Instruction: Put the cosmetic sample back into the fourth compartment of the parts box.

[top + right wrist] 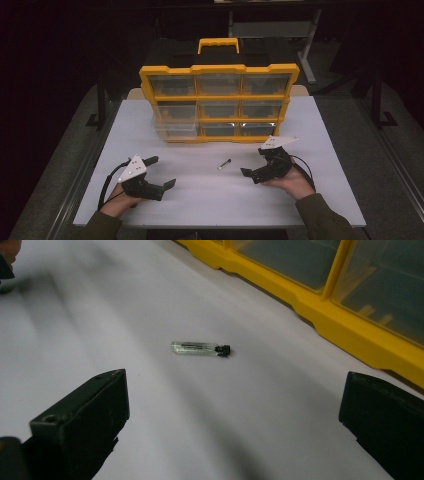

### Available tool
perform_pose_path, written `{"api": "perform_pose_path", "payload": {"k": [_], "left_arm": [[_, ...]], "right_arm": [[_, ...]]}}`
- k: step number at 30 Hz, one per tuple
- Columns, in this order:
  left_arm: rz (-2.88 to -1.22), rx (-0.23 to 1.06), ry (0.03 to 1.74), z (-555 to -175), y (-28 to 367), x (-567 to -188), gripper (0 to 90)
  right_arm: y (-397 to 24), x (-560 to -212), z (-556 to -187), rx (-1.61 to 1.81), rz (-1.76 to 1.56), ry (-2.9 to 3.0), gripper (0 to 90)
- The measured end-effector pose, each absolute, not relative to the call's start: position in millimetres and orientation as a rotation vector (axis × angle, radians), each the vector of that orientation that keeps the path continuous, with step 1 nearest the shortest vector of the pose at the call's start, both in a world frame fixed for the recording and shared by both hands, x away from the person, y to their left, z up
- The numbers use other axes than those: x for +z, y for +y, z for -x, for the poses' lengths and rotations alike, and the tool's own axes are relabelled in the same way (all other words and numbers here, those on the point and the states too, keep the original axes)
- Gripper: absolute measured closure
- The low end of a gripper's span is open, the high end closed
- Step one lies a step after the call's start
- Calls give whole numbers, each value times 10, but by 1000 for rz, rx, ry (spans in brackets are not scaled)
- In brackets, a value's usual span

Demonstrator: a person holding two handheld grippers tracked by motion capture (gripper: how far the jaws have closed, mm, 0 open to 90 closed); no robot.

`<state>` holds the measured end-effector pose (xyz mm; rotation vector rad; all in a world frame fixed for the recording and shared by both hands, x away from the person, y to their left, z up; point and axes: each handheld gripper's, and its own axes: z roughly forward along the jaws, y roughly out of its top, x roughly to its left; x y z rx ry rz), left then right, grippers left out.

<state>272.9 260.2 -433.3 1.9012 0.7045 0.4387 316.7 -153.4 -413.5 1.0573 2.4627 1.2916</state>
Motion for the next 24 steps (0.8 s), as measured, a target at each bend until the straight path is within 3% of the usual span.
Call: {"api": "perform_pose_path", "payload": {"k": [24], "left_arm": [[-1911, 436, 696, -2722, 2582, -4344, 0]], "right_arm": [[-1242, -4138, -3393, 1242, -1044, 2544, 21]]}}
